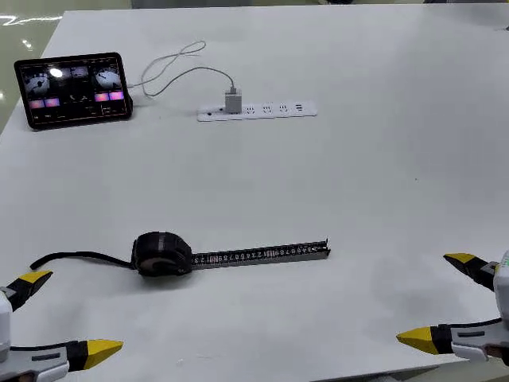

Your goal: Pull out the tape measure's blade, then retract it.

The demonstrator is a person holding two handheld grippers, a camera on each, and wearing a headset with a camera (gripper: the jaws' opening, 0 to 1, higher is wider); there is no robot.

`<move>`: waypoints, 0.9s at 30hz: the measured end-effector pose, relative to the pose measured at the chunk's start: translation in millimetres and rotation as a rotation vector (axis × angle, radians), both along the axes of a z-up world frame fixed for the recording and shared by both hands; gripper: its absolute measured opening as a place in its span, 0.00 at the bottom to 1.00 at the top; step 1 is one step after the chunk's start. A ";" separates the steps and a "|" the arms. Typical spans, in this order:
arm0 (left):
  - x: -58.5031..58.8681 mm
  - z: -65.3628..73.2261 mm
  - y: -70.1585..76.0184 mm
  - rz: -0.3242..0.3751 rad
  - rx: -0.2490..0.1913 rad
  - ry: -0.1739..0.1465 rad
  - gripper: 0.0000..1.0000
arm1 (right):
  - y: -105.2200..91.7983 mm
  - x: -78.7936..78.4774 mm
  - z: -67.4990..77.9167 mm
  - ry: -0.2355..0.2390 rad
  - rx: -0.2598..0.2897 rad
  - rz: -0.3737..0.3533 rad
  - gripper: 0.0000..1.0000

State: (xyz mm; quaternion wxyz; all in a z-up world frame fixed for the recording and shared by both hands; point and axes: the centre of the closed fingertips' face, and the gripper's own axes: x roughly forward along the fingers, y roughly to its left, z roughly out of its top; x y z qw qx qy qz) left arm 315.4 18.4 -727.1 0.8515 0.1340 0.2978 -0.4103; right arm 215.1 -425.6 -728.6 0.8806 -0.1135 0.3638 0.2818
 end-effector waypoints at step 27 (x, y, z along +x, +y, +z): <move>5.0 2.5 -22.0 0.018 -0.030 0.001 0.99 | 8.3 17.3 4.4 0.007 -0.027 0.089 0.99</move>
